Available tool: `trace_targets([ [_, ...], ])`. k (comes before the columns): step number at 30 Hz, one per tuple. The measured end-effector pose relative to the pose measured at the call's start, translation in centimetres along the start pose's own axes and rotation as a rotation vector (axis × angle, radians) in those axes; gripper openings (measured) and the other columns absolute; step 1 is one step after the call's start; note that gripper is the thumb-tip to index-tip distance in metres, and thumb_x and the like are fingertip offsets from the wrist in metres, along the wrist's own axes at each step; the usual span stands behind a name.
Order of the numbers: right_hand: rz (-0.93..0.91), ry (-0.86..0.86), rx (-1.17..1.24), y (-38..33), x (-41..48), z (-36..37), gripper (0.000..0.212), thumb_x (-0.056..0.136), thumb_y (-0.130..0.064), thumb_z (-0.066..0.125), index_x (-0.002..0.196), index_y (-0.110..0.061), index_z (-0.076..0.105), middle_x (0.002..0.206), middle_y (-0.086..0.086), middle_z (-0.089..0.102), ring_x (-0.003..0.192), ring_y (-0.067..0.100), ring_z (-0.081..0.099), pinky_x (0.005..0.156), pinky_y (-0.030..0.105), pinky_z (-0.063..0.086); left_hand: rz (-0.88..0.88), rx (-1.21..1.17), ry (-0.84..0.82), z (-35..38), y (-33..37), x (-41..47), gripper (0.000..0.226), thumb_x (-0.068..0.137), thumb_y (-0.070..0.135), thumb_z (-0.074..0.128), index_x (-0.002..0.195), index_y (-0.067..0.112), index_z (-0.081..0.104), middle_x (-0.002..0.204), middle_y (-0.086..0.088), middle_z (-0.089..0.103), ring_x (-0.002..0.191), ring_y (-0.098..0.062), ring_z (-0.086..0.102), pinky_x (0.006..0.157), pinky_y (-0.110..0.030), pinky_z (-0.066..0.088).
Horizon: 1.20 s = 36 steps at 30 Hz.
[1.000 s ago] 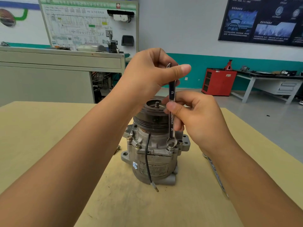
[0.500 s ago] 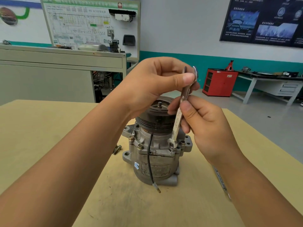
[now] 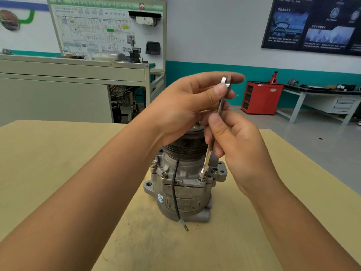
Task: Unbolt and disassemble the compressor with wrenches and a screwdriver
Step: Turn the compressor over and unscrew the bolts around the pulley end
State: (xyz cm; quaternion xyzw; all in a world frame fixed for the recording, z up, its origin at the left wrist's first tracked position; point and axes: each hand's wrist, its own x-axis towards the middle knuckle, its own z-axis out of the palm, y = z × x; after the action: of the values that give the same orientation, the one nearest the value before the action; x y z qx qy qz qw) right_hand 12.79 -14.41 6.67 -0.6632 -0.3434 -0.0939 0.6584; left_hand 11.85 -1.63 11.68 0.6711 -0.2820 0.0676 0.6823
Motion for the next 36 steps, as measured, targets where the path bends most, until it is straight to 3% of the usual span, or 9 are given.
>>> trace_targets([
  [2,0.013,-0.005,-0.015,0.0,0.1,0.0,0.011,0.092,-0.027,0.054,0.083,-0.023,0.060,0.055,-0.011,0.055,0.046,-0.001,0.045,0.047,0.011,0.036,-0.003,0.019,0.057,0.1,0.0,0.2,0.024,0.075,0.023,0.057,0.098,0.018,0.064,0.082,0.004,0.063,0.071,-0.004,0.061,0.065,-0.019,0.050],
  [7,-0.034,0.025,-0.197,-0.1,0.3,0.0,0.025,0.096,-0.020,0.052,0.081,-0.037,0.062,0.054,-0.011,0.052,0.041,0.002,0.044,0.045,0.012,0.034,0.032,0.088,0.203,-0.2,-0.2,0.6,0.010,0.076,0.016,0.068,0.081,0.017,0.059,0.062,0.012,0.058,0.059,-0.005,0.056,0.054,-0.019,0.045],
  [13,-0.001,0.045,-0.071,-0.3,0.3,0.5,0.025,0.093,-0.010,0.055,0.087,-0.032,0.065,0.063,-0.009,0.066,0.032,0.005,0.044,0.038,0.016,0.037,0.163,0.217,0.368,-0.7,0.0,0.1,0.026,0.065,0.018,0.078,0.057,0.029,0.055,0.065,0.010,0.058,0.064,-0.006,0.058,0.069,-0.026,0.046],
  [17,0.014,-0.054,-0.034,-0.1,0.1,0.6,0.020,0.097,-0.009,0.049,0.087,-0.019,0.062,0.062,-0.004,0.059,0.036,0.008,0.047,0.040,0.014,0.035,0.175,0.162,0.269,-0.6,0.1,-0.3,0.014,0.076,0.016,0.066,0.079,0.017,0.052,0.077,0.004,0.059,0.067,-0.010,0.057,0.067,-0.025,0.047],
  [20,0.016,-0.091,-0.009,0.2,-0.2,0.5,0.025,0.095,-0.028,0.045,0.084,-0.013,0.061,0.062,-0.006,0.050,0.044,0.002,0.040,0.047,0.013,0.033,0.169,-0.016,0.086,-1.0,0.1,-1.0,0.016,0.087,0.017,0.053,0.100,0.018,0.061,0.084,0.003,0.066,0.072,-0.011,0.063,0.070,-0.024,0.050],
  [25,-0.026,-0.127,0.008,0.3,-0.7,0.5,0.031,0.091,-0.034,0.042,0.082,-0.013,0.063,0.061,-0.005,0.050,0.044,0.003,0.040,0.049,0.011,0.032,0.225,-0.083,0.034,-1.2,-0.1,-1.3,0.027,0.085,0.003,0.053,0.081,0.018,0.075,0.076,0.003,0.070,0.070,-0.009,0.066,0.068,-0.020,0.053],
  [29,-0.053,-0.105,0.061,0.2,-0.8,0.4,0.029,0.091,-0.031,0.041,0.085,-0.019,0.066,0.065,-0.002,0.061,0.039,0.003,0.038,0.045,0.014,0.034,0.174,-0.075,-0.042,-1.3,-0.1,-1.4,0.025,0.087,0.013,0.051,0.089,0.020,0.076,0.077,0.006,0.069,0.072,-0.010,0.062,0.072,-0.026,0.053],
  [33,-0.051,-0.074,0.108,0.1,-0.8,0.5,0.026,0.092,-0.028,0.041,0.091,-0.019,0.066,0.068,0.005,0.068,0.036,0.003,0.034,0.040,0.024,0.028,0.162,-0.091,-0.048,-1.0,-0.3,-1.3,0.016,0.084,0.013,0.057,0.090,0.016,0.071,0.080,-0.003,0.067,0.060,-0.016,0.049,0.050,-0.024,0.044],
  [36,-0.050,-0.035,0.187,0.1,-0.6,0.2,0.020,0.092,-0.025,0.041,0.086,-0.015,0.057,0.064,0.007,0.068,0.034,0.002,0.035,0.041,0.023,0.023,0.169,-0.063,-0.062,-0.9,-0.6,-1.1,0.024,0.092,0.009,0.045,0.105,0.014,0.065,0.096,-0.011,0.068,0.066,-0.027,0.051,0.060,-0.027,0.049],
])
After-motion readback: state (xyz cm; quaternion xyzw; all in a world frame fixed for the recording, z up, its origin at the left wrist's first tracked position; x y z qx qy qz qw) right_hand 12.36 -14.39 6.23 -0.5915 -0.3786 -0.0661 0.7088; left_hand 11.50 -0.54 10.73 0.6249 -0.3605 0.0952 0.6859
